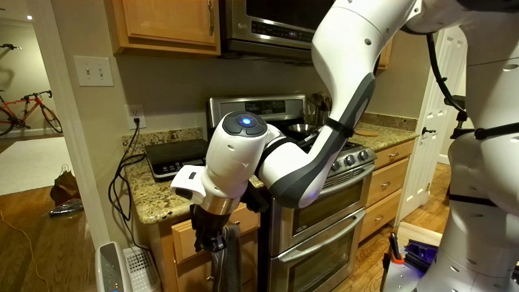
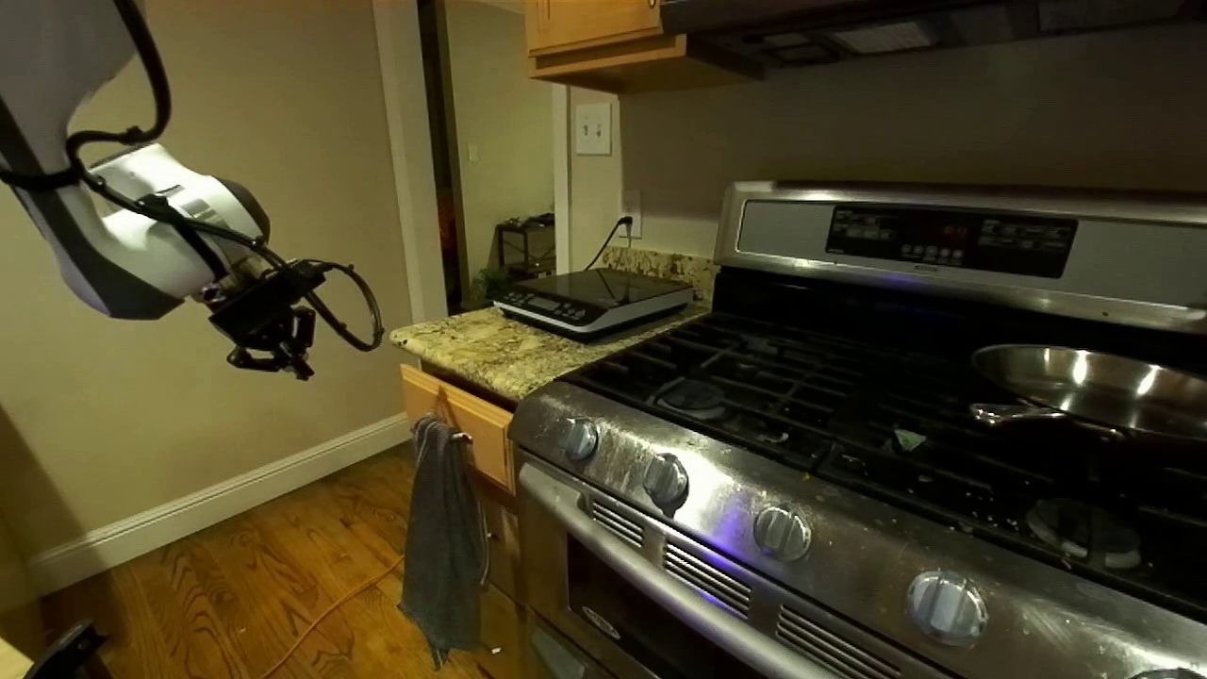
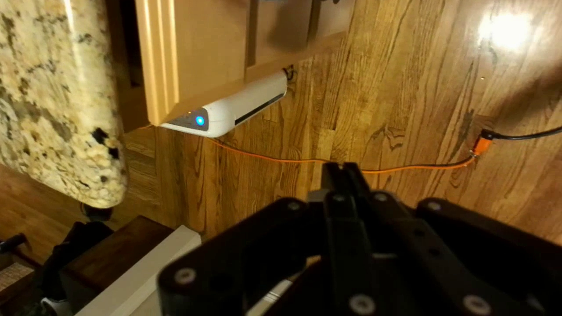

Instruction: Close the drawer

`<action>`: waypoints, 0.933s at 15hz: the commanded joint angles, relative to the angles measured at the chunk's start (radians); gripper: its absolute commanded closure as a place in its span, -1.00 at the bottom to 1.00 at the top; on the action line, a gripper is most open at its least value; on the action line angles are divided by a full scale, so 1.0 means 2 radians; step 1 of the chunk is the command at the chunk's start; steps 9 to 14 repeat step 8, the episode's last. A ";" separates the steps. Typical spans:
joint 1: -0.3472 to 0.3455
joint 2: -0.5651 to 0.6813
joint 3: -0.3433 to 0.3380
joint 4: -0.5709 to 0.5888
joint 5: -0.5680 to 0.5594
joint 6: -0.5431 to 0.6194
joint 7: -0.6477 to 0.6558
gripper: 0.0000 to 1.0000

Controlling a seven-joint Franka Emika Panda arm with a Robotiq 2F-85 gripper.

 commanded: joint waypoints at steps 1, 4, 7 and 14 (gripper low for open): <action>-0.011 -0.062 0.035 -0.050 0.096 -0.027 -0.052 0.30; -0.002 -0.095 0.045 -0.061 0.145 -0.059 -0.072 -0.11; 0.003 -0.054 0.038 -0.032 0.122 -0.040 -0.055 0.02; 0.003 -0.052 0.038 -0.031 0.122 -0.039 -0.055 -0.10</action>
